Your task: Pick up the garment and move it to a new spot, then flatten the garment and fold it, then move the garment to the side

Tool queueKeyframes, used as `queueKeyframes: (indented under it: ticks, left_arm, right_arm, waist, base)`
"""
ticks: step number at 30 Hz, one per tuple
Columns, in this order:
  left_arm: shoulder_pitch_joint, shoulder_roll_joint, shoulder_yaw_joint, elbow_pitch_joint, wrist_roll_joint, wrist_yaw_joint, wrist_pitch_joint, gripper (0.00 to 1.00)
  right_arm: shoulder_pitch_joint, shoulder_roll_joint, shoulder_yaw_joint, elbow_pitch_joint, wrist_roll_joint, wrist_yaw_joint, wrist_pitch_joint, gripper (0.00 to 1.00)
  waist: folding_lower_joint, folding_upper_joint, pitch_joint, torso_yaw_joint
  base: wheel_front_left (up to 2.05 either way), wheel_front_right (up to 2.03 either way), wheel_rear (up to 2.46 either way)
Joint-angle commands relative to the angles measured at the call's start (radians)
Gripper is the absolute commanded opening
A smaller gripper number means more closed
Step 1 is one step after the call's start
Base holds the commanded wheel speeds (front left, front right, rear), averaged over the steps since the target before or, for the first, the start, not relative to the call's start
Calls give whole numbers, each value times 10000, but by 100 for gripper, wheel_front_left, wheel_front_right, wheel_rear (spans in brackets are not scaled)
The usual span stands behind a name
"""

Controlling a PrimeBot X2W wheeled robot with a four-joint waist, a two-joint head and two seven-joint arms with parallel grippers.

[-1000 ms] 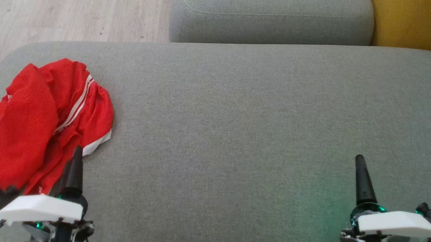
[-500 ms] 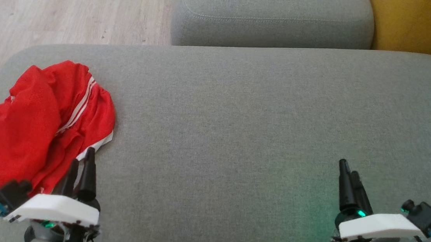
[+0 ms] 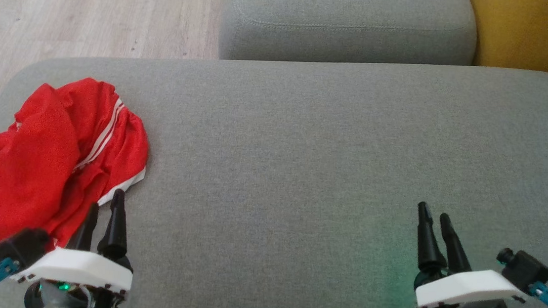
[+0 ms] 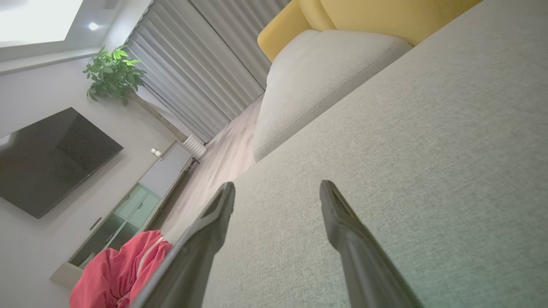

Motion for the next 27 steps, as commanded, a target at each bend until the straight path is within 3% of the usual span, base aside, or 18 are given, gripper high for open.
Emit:
queueKeyframes:
  ticks: [1,27]
  left_arm:
    - [-531,156,159,-327,228,30,-156,100]
    - [-662,187,-10,-797,3253,202,-916,100]
  right_arm:
    - [-580,-54,244,-259,-224,53,-132,100]
    - [-628,92,321,-714,-3464,70,-906,100]
  waist:
    - [0,0,0,-3]
    - [0,0,-61,-33]
  base:
    - [0,0,0]
    - [0,0,0]
